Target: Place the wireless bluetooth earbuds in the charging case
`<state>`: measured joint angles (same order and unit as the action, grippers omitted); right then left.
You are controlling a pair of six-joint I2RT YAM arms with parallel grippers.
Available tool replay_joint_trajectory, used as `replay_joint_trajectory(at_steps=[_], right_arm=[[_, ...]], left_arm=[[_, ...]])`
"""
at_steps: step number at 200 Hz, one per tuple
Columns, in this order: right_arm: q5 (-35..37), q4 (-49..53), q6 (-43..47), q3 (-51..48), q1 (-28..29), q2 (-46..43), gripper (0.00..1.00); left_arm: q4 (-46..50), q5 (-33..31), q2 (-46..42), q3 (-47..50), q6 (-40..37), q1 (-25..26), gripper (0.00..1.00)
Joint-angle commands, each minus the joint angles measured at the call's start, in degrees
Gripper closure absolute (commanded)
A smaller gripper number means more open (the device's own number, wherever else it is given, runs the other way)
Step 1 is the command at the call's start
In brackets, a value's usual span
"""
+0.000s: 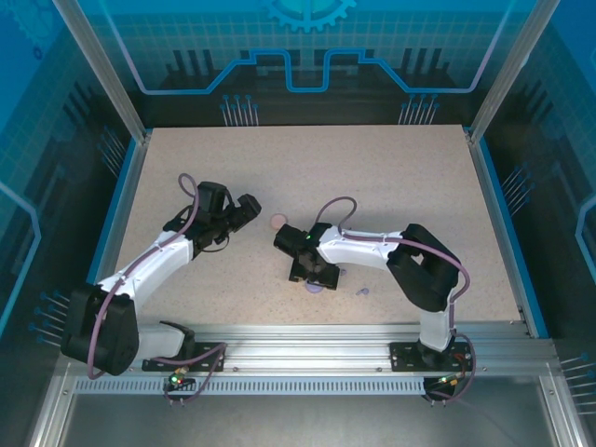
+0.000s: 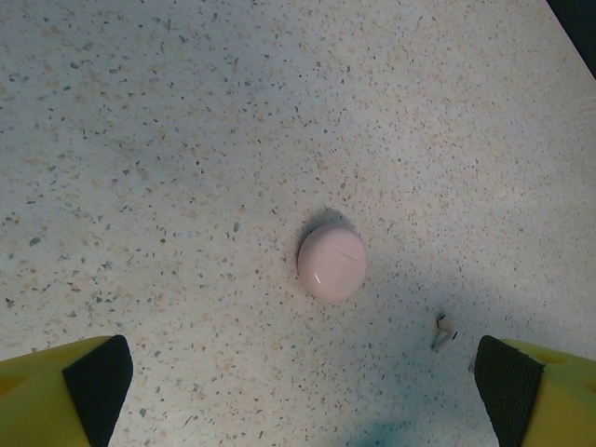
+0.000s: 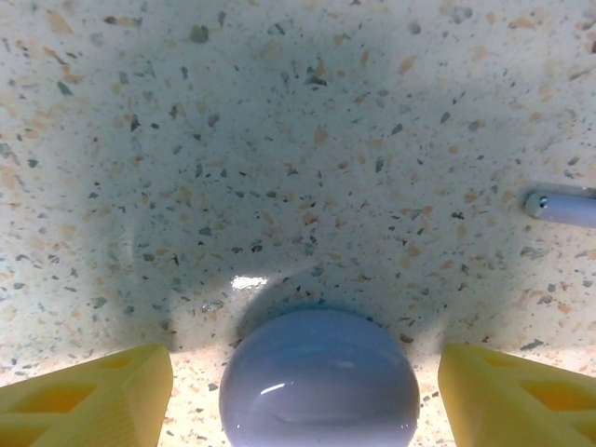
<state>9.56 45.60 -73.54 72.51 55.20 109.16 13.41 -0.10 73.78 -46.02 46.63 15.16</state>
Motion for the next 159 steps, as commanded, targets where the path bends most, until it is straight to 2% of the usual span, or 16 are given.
replay_joint_trajectory(at_steps=[1, 115, 159], right_arm=[[-0.3, 1.0, -0.8, 0.5, 0.5, 0.9, 0.26], [-0.8, -1.4, -0.4, -2.5, 0.2, 0.4, 0.33], [-1.1, -2.8, -0.4, -3.8, 0.0, 0.0, 0.39]], left_arm=[[-0.8, 2.0, -0.1, 0.4, 0.0, -0.4, 0.01], [-1.1, 2.3, 0.8, 0.1, -0.3, -0.5, 0.01], [-1.5, 3.7, 0.8, 0.1, -0.6, -0.4, 0.01]])
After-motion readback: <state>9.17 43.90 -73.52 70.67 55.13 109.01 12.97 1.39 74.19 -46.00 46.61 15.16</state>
